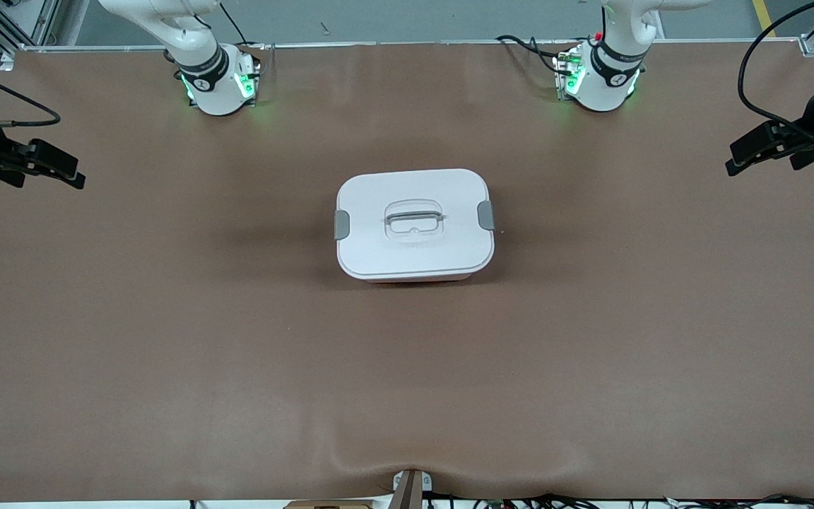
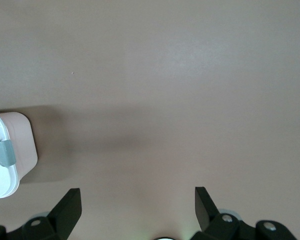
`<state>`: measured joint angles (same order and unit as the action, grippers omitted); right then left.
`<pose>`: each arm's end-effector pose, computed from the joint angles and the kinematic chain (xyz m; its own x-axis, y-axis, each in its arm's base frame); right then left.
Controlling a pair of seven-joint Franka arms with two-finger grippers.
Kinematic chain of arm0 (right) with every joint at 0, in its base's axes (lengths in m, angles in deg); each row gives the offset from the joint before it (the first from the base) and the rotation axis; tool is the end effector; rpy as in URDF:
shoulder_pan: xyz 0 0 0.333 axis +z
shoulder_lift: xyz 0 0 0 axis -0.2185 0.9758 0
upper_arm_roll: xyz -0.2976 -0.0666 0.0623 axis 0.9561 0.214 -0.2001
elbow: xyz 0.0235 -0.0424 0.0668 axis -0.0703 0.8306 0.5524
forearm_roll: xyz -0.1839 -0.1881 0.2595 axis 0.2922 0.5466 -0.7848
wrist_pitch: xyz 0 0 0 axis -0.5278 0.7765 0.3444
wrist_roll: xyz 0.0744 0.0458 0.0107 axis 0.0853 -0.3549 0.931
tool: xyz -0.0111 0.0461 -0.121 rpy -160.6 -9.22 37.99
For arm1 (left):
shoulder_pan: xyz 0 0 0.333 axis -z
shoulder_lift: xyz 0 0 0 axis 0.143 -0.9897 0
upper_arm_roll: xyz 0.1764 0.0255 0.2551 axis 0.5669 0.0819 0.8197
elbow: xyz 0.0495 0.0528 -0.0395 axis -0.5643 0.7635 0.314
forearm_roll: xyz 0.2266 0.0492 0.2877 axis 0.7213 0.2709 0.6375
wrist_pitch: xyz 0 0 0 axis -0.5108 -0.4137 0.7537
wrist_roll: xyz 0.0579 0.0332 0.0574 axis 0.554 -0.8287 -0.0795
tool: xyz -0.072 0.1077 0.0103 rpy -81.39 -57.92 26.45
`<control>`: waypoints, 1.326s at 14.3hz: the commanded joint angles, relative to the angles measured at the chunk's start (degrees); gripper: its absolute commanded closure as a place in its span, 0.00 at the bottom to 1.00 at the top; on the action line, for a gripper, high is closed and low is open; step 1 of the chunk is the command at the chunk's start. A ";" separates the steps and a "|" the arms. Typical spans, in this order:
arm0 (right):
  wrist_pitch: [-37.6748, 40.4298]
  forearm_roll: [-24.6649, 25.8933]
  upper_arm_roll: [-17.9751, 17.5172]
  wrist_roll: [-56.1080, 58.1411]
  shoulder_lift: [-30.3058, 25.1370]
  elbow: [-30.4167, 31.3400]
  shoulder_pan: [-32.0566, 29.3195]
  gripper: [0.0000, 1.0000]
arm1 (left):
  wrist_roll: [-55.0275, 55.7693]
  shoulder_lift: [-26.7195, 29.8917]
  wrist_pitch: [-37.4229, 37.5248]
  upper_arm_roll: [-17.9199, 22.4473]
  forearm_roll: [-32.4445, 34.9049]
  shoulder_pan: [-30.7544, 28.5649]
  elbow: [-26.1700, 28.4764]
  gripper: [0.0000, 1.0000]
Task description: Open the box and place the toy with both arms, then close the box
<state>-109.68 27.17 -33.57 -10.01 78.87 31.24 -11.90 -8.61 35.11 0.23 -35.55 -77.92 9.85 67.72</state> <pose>0.5201 0.0049 0.6023 0.9956 -0.0546 -0.0763 -0.0572 -0.9978 -0.0321 0.5144 -0.0354 0.6240 0.9956 0.0835 -0.0422 0.0832 -0.9965 -0.0069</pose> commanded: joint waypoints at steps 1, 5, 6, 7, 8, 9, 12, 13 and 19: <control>0.57 0.61 0.04 0.17 -0.07 -0.54 0.16 0.00 | -1.51 0.27 -0.34 -0.85 3.15 0.39 0.19 0.00; 0.57 0.61 0.04 0.17 -0.07 -0.54 0.16 0.00 | -2.82 0.36 -1.12 -0.85 3.15 0.31 0.19 0.00; 0.57 0.61 0.04 0.17 -0.07 -0.54 0.16 0.00 | -2.74 0.27 -1.30 -0.85 2.89 0.31 0.28 0.00; 0.57 0.61 0.04 0.17 -0.07 -0.54 0.16 0.00 | -2.65 0.36 -1.30 -0.94 2.89 0.31 0.37 0.00; 0.57 0.61 0.04 0.17 -0.07 -0.54 0.16 0.00 | -2.65 0.27 -1.39 -0.94 2.63 0.31 0.37 0.00; 0.57 0.61 0.04 0.17 -0.07 -0.54 0.07 0.00 | -2.65 0.27 -1.39 -0.94 2.36 0.22 0.37 0.00; 0.57 0.61 0.04 0.17 -0.07 -0.54 0.07 0.00 | -2.47 0.27 -1.48 -0.94 1.84 0.22 0.37 0.00; 0.57 0.61 0.04 0.17 -0.07 -0.54 0.07 0.00 | -2.30 0.27 -1.48 -0.94 1.40 0.22 0.37 0.00; 0.57 0.69 0.04 0.17 -0.07 -0.54 0.16 0.00 | -1.68 0.27 -1.48 -0.59 -0.01 -0.05 0.63 0.00</control>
<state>-109.68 27.17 -33.57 -10.01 78.87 31.24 -11.90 -10.26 35.10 -0.65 -36.23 -76.84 10.12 68.07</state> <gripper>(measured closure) 0.000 0.000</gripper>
